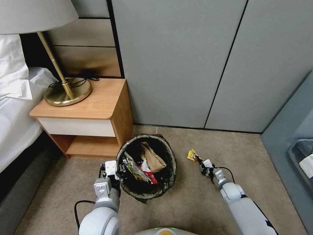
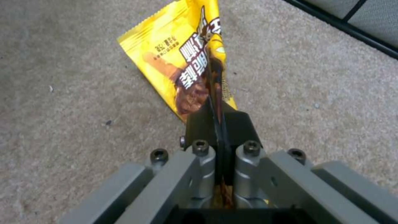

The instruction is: Pick up the trash bin, then pick up the garbage from the floor and place it into the trash bin.

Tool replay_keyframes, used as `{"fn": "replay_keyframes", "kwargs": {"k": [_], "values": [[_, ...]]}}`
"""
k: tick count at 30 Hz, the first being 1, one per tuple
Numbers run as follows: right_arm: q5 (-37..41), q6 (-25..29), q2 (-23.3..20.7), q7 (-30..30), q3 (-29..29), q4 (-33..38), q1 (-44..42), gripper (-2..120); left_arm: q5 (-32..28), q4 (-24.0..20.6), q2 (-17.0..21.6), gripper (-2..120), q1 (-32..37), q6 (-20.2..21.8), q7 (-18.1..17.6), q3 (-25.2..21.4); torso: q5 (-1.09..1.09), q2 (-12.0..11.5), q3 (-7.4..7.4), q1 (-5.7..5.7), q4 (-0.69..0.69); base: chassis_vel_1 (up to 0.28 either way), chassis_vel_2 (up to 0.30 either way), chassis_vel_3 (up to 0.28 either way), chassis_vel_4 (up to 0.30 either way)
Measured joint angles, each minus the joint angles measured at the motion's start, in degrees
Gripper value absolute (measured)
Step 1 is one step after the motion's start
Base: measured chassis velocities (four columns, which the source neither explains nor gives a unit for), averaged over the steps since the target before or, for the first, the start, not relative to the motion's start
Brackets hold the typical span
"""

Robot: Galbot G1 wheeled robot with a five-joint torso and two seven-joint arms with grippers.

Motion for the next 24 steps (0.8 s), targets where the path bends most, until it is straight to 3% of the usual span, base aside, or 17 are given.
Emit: {"fn": "replay_keyframes", "kwargs": {"k": [9, 13, 15, 17, 18, 20, 24], "values": [[0.2, 1.2, -0.2, 0.4, 0.3, 1.3, -0.3, 0, 0.0, 0.0, 0.0, 0, 0.0, 0.0, 0.0, 0.1, 0.0, 0.0, 0.0, 0.0, 0.0, 0.0, 0.0, 0.0, 0.0], [2.3, 2.0, -0.6, 1.4, 0.1, 6.4, -1.7, 0, 0.0, 0.0, 0.1, 0, -0.1, 0.0, 0.0, 0.1, 0.0, 0.0, 0.0, 0.0, 0.0, 0.0, 0.0, 0.0, 0.0], [5.2, 3.0, -0.8, 2.8, -0.4, 13.7, -3.7, 0, 0.0, 0.2, 0.1, 0, -0.3, 0.0, 0.1, 0.2, 0.0, 0.0, 0.0, 0.0, -0.02, 0.0, 0.0, 0.0, 0.0], [5.4, 3.2, -0.8, 2.9, -0.4, 14.3, -3.9, 0, 0.0, 0.3, 0.1, 0, -0.3, 0.0, 0.1, 0.2, 0.0, 0.0, 0.0, 0.0, -0.01, 0.0, 0.0, 0.0, 0.0], [7.0, 5.4, -0.6, 4.2, -0.6, 21.5, -5.4, 0, 0.0, 0.4, 0.2, 0, -0.4, 0.0, 0.1, 0.3, -0.01, 0.0, 0.0, 0.0, 0.01, 0.0, 0.0, 0.0, 0.0], [7.8, 5.8, -0.6, 4.5, -0.8, 25.0, -6.1, 0, 0.0, 0.4, 0.2, 0, -0.4, 0.0, 0.1, 0.3, 0.0, 0.0, 0.0, 0.0, 0.01, 0.0, 0.0, 0.0, 0.0], [13.4, 7.7, -2.0, 2.7, -2.8, 44.9, -11.9, 0, -0.1, 0.6, 0.5, 0, -0.3, 0.1, 0.1, 0.3, -0.01, 0.0, 0.0, 0.0, 0.0, 0.0, 0.0, 0.0, 0.0]]}}
